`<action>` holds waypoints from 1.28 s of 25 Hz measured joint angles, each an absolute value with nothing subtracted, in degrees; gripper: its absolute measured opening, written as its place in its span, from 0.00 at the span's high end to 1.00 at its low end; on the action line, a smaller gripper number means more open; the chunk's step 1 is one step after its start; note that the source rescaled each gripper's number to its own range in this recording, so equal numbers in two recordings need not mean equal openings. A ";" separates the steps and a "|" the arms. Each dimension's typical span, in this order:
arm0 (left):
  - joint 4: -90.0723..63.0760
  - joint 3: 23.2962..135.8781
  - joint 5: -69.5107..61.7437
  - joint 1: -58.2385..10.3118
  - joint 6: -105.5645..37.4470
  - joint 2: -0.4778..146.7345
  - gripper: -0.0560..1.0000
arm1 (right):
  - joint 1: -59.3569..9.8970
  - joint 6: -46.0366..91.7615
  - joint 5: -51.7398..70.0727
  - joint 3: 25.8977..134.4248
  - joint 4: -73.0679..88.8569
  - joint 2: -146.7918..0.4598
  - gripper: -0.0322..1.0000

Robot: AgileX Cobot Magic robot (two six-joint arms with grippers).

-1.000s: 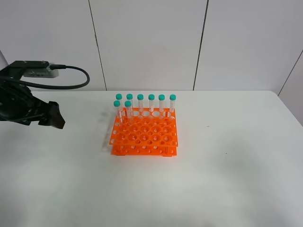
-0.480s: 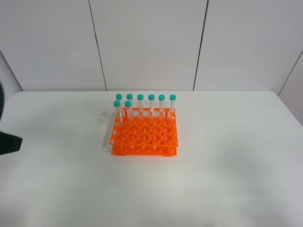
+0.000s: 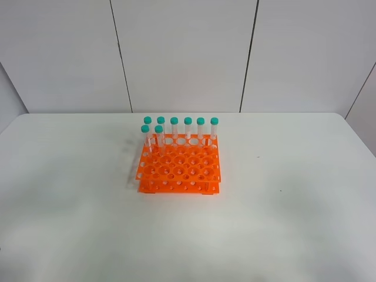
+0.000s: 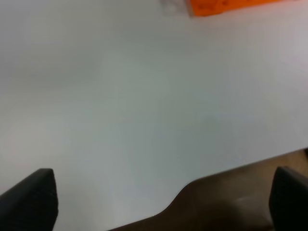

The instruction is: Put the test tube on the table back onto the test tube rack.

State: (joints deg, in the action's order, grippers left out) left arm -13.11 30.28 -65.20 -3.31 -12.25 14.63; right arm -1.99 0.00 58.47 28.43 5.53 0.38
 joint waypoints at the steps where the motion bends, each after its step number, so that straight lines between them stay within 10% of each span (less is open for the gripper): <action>1: -12.71 30.21 -65.20 -3.31 -12.25 13.46 0.04 | -1.99 0.00 58.47 28.43 5.53 0.38 0.97; 32: -7.93 28.65 -61.67 -3.31 -11.17 -0.27 0.04 | -1.99 0.00 58.42 28.43 5.53 0.38 0.97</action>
State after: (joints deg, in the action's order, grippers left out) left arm -7.93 28.65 -61.67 -3.31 -11.17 -0.27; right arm -1.99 0.00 58.42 28.43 5.53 0.38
